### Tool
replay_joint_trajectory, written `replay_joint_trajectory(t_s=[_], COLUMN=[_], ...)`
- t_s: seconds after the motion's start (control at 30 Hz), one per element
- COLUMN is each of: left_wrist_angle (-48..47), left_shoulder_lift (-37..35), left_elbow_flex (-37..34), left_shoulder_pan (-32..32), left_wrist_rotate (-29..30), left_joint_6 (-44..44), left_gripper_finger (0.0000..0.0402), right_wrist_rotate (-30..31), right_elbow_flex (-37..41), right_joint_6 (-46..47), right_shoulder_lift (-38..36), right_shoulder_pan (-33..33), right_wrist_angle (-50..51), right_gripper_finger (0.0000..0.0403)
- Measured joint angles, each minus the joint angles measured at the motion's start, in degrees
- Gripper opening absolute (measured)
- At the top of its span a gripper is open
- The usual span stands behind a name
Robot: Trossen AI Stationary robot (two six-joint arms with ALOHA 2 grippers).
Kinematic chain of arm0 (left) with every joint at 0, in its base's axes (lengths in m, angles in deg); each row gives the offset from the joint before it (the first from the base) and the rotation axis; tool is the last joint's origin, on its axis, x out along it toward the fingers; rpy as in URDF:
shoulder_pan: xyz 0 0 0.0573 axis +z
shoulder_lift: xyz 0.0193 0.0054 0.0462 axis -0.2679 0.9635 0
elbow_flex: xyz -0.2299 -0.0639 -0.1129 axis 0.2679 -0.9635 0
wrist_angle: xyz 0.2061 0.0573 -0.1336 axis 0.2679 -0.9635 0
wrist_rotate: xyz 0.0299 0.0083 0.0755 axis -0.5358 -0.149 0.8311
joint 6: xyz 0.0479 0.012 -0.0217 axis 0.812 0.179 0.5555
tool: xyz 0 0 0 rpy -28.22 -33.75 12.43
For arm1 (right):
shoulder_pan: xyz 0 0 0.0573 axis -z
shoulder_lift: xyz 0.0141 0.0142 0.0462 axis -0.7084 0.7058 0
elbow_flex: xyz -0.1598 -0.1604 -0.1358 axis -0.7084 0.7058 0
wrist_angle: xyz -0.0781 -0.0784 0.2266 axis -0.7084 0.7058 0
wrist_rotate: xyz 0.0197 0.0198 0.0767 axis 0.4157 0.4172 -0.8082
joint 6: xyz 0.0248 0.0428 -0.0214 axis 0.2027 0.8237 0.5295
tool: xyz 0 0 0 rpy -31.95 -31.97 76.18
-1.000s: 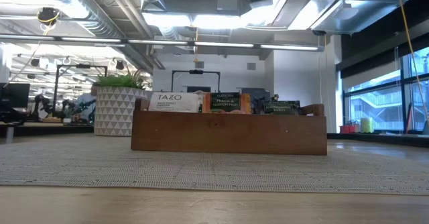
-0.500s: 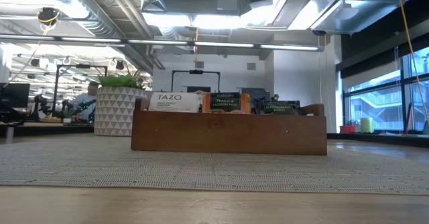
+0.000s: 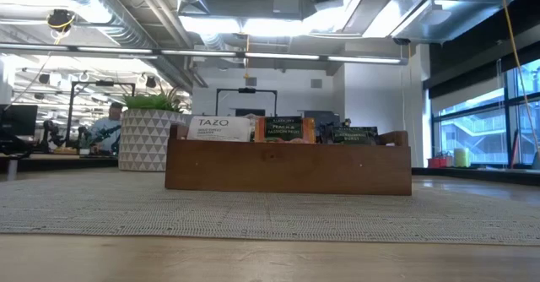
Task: Pick & Place Tea
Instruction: Put the white tea bag into the left section of the wooden organizer
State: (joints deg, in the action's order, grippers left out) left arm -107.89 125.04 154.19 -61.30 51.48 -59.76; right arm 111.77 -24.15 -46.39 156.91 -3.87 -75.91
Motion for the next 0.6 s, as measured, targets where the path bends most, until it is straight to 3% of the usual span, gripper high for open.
replay_joint_trajectory(t_s=[0.4,0.6], left_wrist_angle=[0.3,0.3], left_shoulder_lift=[0.0,0.0], left_elbow_flex=[0.0,0.0], left_shoulder_pan=[-0.3,-0.3], left_wrist_rotate=[-0.3,-0.3], left_joint_6=[1.5,4.8], left_gripper_finger=[0.0103,0.0066], right_wrist_rotate=[1.2,1.1], right_elbow_flex=[0.0,0.0], right_joint_6=[-1.2,-1.2], right_shoulder_lift=[0.0,0.0], right_shoulder_pan=[0.0,0.0], right_wrist_angle=[-0.9,-1.3], right_gripper_finger=[0.0008,0.0008])
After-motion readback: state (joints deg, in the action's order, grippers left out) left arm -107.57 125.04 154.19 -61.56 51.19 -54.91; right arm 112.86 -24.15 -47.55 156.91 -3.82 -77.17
